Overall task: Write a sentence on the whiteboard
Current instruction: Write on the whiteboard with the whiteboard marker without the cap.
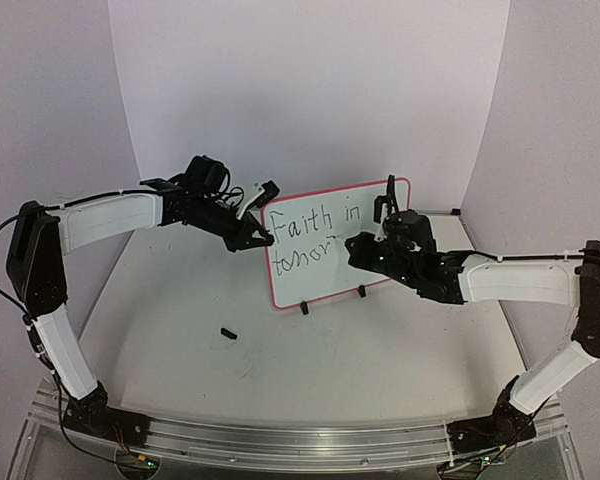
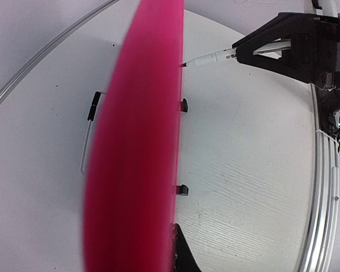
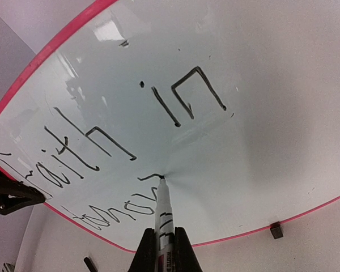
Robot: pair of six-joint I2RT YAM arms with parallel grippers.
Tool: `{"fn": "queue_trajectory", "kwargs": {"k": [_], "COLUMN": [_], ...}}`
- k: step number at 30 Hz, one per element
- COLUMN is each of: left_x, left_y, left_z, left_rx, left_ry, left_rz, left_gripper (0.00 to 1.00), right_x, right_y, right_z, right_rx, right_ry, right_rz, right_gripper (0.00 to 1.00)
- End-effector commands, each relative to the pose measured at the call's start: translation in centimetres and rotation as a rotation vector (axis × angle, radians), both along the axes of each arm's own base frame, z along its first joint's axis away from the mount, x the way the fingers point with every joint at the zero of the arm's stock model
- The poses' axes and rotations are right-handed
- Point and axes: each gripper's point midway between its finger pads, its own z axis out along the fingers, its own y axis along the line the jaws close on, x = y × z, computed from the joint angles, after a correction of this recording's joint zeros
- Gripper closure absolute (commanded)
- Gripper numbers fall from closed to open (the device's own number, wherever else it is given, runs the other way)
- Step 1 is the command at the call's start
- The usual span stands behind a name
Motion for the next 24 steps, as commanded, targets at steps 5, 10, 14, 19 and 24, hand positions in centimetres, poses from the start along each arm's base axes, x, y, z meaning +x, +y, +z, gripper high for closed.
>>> {"fn": "queue_trajectory", "kwargs": {"k": [5,10,14,19,24], "left_x": [-0.3,-0.3,-0.3,-0.3,-0.4], "left_y": [1.3,1.4,1.4,1.4,1.4], "left_z": [-2.6,-2.5,-2.4,-2.4,-2.3], "left_rx": [0.126,0.126,0.126,0.125,0.125], "left_ry": [0.006,0.005,0.003,0.002,-0.001], "left_rz": [0.017,0.018,0.02,0.02,0.021], "left_gripper": [1.0,1.0,1.0,1.0,1.0], "right_x": [-0.5,-0.5,-0.3,0.3,0.6], "right_y": [-1.1,-0.8,-0.7,-0.3,-0.1], "right_z": [-2.5,-3.9,-3.6,-2.2,-1.0], "right_rx": [-0.027,-0.039,-0.042,-0.042,-0.029], "right_ry": [0.065,0.099,0.088,0.053,0.025], "right_rz": [-0.029,-0.023,-0.024,-0.022,-0.022], "right_gripper": [1.0,1.0,1.0,1.0,1.0]}}
